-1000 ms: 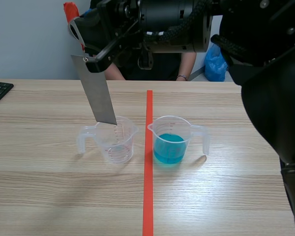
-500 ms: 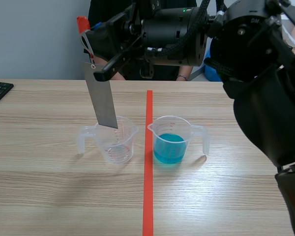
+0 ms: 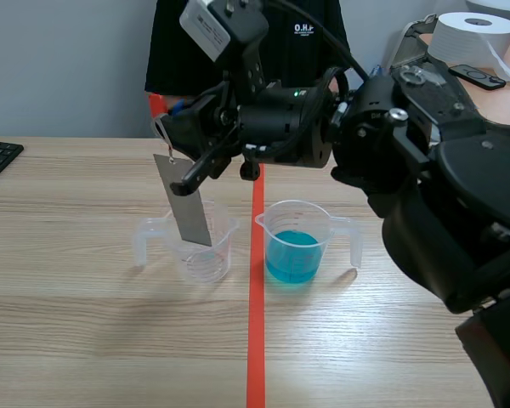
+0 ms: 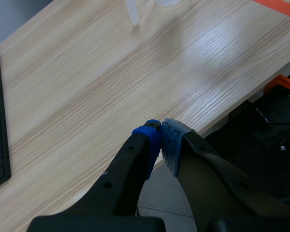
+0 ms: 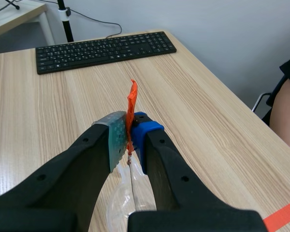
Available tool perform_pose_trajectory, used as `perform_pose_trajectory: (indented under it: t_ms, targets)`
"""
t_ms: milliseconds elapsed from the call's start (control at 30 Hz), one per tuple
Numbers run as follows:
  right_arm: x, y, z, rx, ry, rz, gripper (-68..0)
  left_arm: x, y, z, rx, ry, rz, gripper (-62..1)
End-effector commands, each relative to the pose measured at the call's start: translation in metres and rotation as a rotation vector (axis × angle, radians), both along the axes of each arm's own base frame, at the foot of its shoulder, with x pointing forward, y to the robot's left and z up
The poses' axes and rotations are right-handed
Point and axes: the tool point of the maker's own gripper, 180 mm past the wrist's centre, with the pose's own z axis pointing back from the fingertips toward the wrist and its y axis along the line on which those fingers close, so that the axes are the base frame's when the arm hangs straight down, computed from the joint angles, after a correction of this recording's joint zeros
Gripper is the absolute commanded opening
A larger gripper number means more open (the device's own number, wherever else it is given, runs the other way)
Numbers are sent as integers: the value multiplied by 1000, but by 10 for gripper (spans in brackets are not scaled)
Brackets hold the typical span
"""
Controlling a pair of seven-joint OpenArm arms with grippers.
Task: Do the redox reaction experiment.
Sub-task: 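Put the plate into the left beaker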
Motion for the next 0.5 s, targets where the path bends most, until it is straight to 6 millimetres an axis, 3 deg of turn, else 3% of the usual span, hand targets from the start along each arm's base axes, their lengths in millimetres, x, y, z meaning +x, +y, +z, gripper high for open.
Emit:
perform_pose_trajectory:
  t_ms: [0, 467]
  targets:
    - [2, 4, 11, 31, -33, 11, -660, 0, -1, 4, -8, -16, -9, -567]
    - [9, -1, -21, -64, -77, -7, -660, 1, -2, 6, -12, -24, -10, -567]
